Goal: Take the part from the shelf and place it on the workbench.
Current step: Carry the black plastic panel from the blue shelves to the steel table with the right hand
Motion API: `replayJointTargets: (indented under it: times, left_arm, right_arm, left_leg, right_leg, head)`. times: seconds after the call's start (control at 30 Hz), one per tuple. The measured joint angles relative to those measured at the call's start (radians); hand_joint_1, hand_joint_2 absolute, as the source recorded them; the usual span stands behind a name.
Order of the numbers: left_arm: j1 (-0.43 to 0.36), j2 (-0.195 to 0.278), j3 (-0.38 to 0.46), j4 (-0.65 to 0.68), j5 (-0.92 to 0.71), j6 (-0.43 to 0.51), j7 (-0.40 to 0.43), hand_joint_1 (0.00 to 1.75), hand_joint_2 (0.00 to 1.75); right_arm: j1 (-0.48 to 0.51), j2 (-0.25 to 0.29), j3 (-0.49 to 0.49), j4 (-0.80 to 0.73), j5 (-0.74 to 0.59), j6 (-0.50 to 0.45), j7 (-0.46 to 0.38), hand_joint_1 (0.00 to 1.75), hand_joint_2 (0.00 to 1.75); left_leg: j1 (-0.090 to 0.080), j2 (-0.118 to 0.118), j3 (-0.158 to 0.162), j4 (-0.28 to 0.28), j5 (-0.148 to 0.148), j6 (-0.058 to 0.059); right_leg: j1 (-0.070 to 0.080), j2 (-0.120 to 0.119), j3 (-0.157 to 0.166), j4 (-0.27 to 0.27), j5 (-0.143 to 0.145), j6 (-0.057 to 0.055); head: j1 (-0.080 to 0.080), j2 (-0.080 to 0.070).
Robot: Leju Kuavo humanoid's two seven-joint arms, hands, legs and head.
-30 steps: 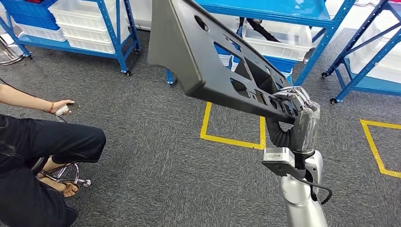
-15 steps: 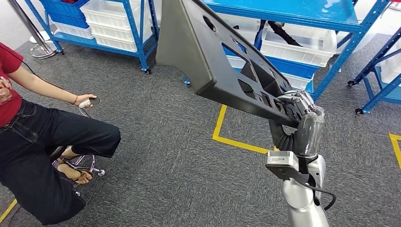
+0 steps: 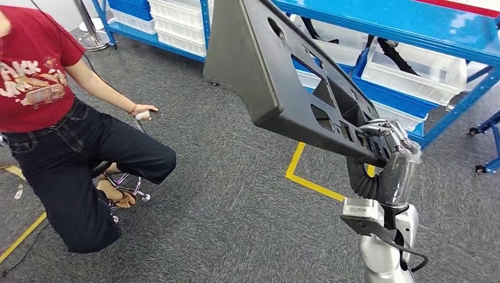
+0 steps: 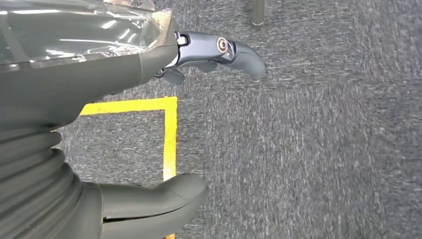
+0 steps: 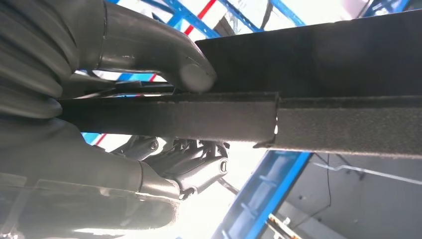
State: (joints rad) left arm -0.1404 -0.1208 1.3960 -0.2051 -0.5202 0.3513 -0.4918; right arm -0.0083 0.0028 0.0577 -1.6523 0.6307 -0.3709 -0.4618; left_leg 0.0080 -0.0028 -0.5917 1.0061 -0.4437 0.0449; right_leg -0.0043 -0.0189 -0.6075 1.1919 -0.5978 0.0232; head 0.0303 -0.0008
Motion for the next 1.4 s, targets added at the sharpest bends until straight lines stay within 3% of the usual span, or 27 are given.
replayJointTargets:
  times: [0.07,0.1,0.13,0.2,0.27,0.33,0.4,0.43,0.47,0.53,0.57,0.6,0.63,0.7,0.77,0.8,0.87,0.93,1.0,1.07,1.1,1.13,1.2,1.23,1.3,1.37,1.4]
  left_arm:
    - [0.0,0.0,0.0,0.0,-0.001,-0.005,0.0,0.0,1.75]
    - [0.001,0.0,0.0,0.0,-0.001,-0.007,0.0,0.0,1.75]
    - [0.002,0.0,0.0,0.0,-0.001,-0.008,0.0,0.0,1.75]
    - [0.002,0.0,0.0,0.0,0.0,-0.009,0.0,0.0,1.75]
    - [0.001,-0.001,-0.001,0.0,0.0,-0.008,0.0,0.0,1.75]
    - [0.002,-0.001,-0.001,0.0,-0.001,-0.007,0.001,0.0,1.75]
    - [0.002,-0.003,-0.001,0.0,-0.001,-0.005,0.003,0.0,1.75]
    - [0.002,-0.003,-0.001,0.0,-0.002,-0.003,0.005,0.0,1.75]
    - [0.002,-0.003,-0.001,0.0,-0.003,-0.001,0.007,0.0,1.75]
    - [0.002,-0.004,-0.002,0.0,-0.003,0.003,0.014,0.0,1.75]
    - [0.002,-0.005,-0.002,0.0,-0.004,0.004,0.017,0.0,1.75]
    - [0.003,-0.005,-0.002,0.0,-0.004,0.006,0.02,0.0,1.75]
    - [0.004,-0.006,-0.002,0.0,-0.004,0.007,0.022,0.0,1.75]
    - [0.003,-0.006,-0.003,0.0,-0.004,0.009,0.024,0.0,1.75]
    - [0.0,-0.009,-0.004,0.001,-0.005,0.006,0.025,0.0,1.75]
    - [0.0,-0.011,-0.005,0.001,-0.005,0.004,0.026,0.0,1.75]
    - [0.0,-0.012,-0.008,0.001,-0.009,-0.001,0.026,0.0,1.75]
    - [0.0,-0.013,-0.01,0.0,-0.014,-0.006,0.027,0.0,1.75]
    - [-0.001,-0.014,-0.013,0.0,-0.017,-0.009,0.028,0.0,1.75]
    - [-0.001,-0.015,-0.017,0.0,-0.021,-0.01,0.031,0.0,1.75]
    - [0.0,-0.016,-0.018,0.0,-0.022,-0.01,0.034,0.0,1.75]
    - [0.0,-0.016,-0.018,0.0,-0.023,-0.01,0.037,0.0,1.75]
    - [0.0,-0.017,-0.018,0.0,-0.023,-0.006,0.042,0.0,1.75]
    - [0.0,-0.018,-0.018,0.0,-0.023,-0.004,0.045,0.0,1.75]
    - [0.001,-0.02,-0.018,0.0,-0.021,0.001,0.049,0.0,1.75]
    - [0.002,-0.022,-0.018,0.0,-0.019,0.003,0.051,0.0,1.75]
    - [0.002,-0.022,-0.018,0.0,-0.018,0.004,0.052,0.0,1.75]
  right_arm:
    - [0.025,0.003,-0.013,-0.017,0.011,0.0,0.004,1.73,1.75]
    - [0.036,0.005,-0.018,-0.026,0.015,0.0,0.005,1.73,1.75]
    - [0.044,0.007,-0.022,-0.035,0.018,0.0,0.006,1.73,1.75]
    - [0.053,0.01,-0.03,-0.051,0.021,0.0,0.007,1.73,1.75]
    - [0.062,0.014,-0.037,-0.064,0.023,0.0,0.009,1.73,1.75]
    - [0.072,0.02,-0.043,-0.074,0.026,0.0,0.01,1.73,1.75]
    - [0.082,0.028,-0.047,-0.088,0.03,0.001,0.01,1.73,1.75]
    - [0.09,0.033,-0.049,-0.096,0.032,0.001,0.01,1.73,1.75]
    - [0.099,0.037,-0.051,-0.104,0.032,0.002,0.01,1.73,1.75]
    - [0.114,0.043,-0.057,-0.113,0.033,0.006,0.01,1.73,1.75]
    - [0.118,0.045,-0.059,-0.115,0.033,0.009,0.01,1.73,1.75]
    - [0.121,0.048,-0.06,-0.116,0.033,0.012,0.01,1.73,1.75]
    - [0.123,0.05,-0.061,-0.117,0.033,0.015,0.01,1.73,1.75]
    - [0.124,0.052,-0.061,-0.118,0.033,0.019,0.01,1.73,1.75]
    - [0.122,0.052,-0.063,-0.121,0.032,0.022,0.01,1.73,1.75]
    - [0.12,0.052,-0.064,-0.123,0.032,0.022,0.01,1.73,1.75]
    - [0.115,0.054,-0.065,-0.124,0.032,0.023,0.009,1.73,1.75]
    - [0.113,0.055,-0.068,-0.124,0.031,0.023,0.009,1.73,1.75]
    - [0.115,0.055,-0.073,-0.125,0.031,0.023,0.009,1.73,1.75]
    - [0.121,0.056,-0.078,-0.126,0.032,0.024,0.009,1.73,1.75]
    - [0.124,0.056,-0.08,-0.126,0.032,0.024,0.01,1.73,1.75]
    - [0.126,0.056,-0.081,-0.126,0.032,0.026,0.01,1.73,1.75]
    - [0.127,0.057,-0.081,-0.128,0.034,0.03,0.009,1.73,1.75]
    - [0.128,0.058,-0.081,-0.13,0.034,0.032,0.009,1.73,1.75]
    - [0.128,0.06,-0.081,-0.135,0.035,0.037,0.009,1.73,1.75]
    - [0.127,0.063,-0.081,-0.138,0.037,0.041,0.009,1.73,1.75]
    - [0.126,0.065,-0.081,-0.14,0.037,0.043,0.009,1.73,1.75]
  left_leg:
    - [-0.001,-0.024,-0.005,0.001,0.004,0.003]
    - [-0.002,-0.037,-0.006,0.001,0.005,0.003]
    - [-0.002,-0.048,-0.007,0.001,0.007,0.002]
    - [-0.003,-0.069,-0.006,0.002,0.011,-0.005]
    - [-0.006,-0.084,-0.008,0.003,0.014,-0.013]
    - [-0.005,-0.099,-0.012,0.0,0.018,-0.025]
    - [-0.003,-0.081,-0.023,0.018,0.006,-0.033]
    - [-0.003,-0.059,-0.04,0.053,-0.018,-0.037]
    - [-0.003,-0.034,-0.064,0.108,-0.053,-0.041]
    - [0.0,-0.012,-0.124,0.245,-0.124,-0.051]
    - [0.003,-0.01,-0.141,0.288,-0.138,-0.054]
    - [0.007,-0.008,-0.141,0.297,-0.134,-0.058]
    - [0.01,-0.002,-0.118,0.262,-0.114,-0.06]
    - [0.015,0.032,-0.033,0.12,-0.062,-0.064]
    - [0.013,0.059,0.023,0.023,-0.036,-0.057]
    - [0.009,0.06,0.028,0.011,-0.034,-0.05]
    - [0.004,0.041,0.024,0.008,-0.028,-0.033]
    - [0.005,0.024,0.021,0.002,-0.019,-0.017]
    - [0.004,0.006,0.016,0.0,-0.012,-0.007]
    - [0.001,-0.017,0.011,0.001,-0.01,-0.003]
    - [0.0,-0.029,0.01,0.001,-0.009,-0.002]
    - [-0.001,-0.042,0.01,0.001,-0.008,-0.002]
    - [0.0,-0.065,0.012,0.002,-0.006,-0.005]
    - [-0.001,-0.076,0.012,0.002,-0.005,-0.008]
    - [-0.003,-0.091,0.009,0.002,-0.002,-0.016]
    - [-0.002,-0.102,0.002,0.0,0.002,-0.027]
    - [-0.001,-0.093,-0.003,0.005,-0.001,-0.031]
  right_leg:
    - [0.0,0.012,-0.047,0.099,-0.031,0.001]
    - [0.0,0.014,-0.044,0.092,-0.023,0.007]
    - [0.0,0.018,-0.02,0.043,-0.001,0.014]
    - [-0.001,0.048,0.056,-0.108,0.056,0.022]
    - [0.001,0.074,0.095,-0.192,0.085,0.013]
    - [0.006,0.066,0.099,-0.2,0.092,-0.002]
    - [0.001,0.048,0.103,-0.205,0.1,-0.017]
    - [-0.002,0.037,0.104,-0.208,0.104,-0.024]
    - [-0.004,0.026,0.103,-0.209,0.106,-0.029]
    - [-0.003,0.002,0.099,-0.209,0.106,-0.033]
    - [-0.002,-0.009,0.096,-0.208,0.106,-0.032]
    - [-0.003,-0.021,0.093,-0.208,0.106,-0.032]
    - [-0.004,-0.032,0.092,-0.208,0.105,-0.032]
    - [-0.002,-0.052,0.094,-0.206,0.102,-0.027]
    - [0.004,-0.067,0.097,-0.201,0.096,-0.015]
    - [0.006,-0.075,0.1,-0.2,0.095,-0.007]
    - [0.004,-0.086,0.102,-0.2,0.093,0.006]
    - [-0.001,-0.055,0.085,-0.164,0.071,0.013]
    - [-0.004,-0.005,0.029,-0.047,0.016,0.008]
    - [-0.004,0.012,-0.035,0.082,-0.029,0.005]
    - [-0.005,0.014,-0.048,0.104,-0.03,0.009]
    - [-0.005,0.016,-0.039,0.082,-0.014,0.015]
    - [-0.005,0.04,0.026,-0.059,0.047,0.025]
    - [-0.003,0.057,0.058,-0.128,0.073,0.025]
    - [0.002,0.076,0.087,-0.197,0.098,0.015]
    - [0.003,0.062,0.089,-0.201,0.104,0.001]
    - [0.001,0.053,0.092,-0.204,0.108,-0.005]
  head:
    - [0.0,0.0]
    - [0.0,0.0]
    - [0.0,0.0]
    - [0.0,0.0]
    - [0.0,0.0]
    - [0.0,0.0]
    - [-0.001,0.0]
    - [-0.002,0.0]
    - [-0.004,0.0]
    - [-0.005,0.0]
    - [-0.005,0.0]
    - [-0.005,0.0]
    - [-0.005,0.0]
    - [-0.006,0.0]
    - [-0.003,0.0]
    - [-0.002,0.0]
    - [0.0,0.0]
    - [0.001,0.0]
    - [0.002,0.0]
    - [0.002,0.0]
    - [0.002,0.0]
    - [0.002,0.0]
    - [0.003,0.0]
    - [0.002,0.0]
    - [0.002,0.0]
    - [0.002,0.0]
    - [0.001,0.0]
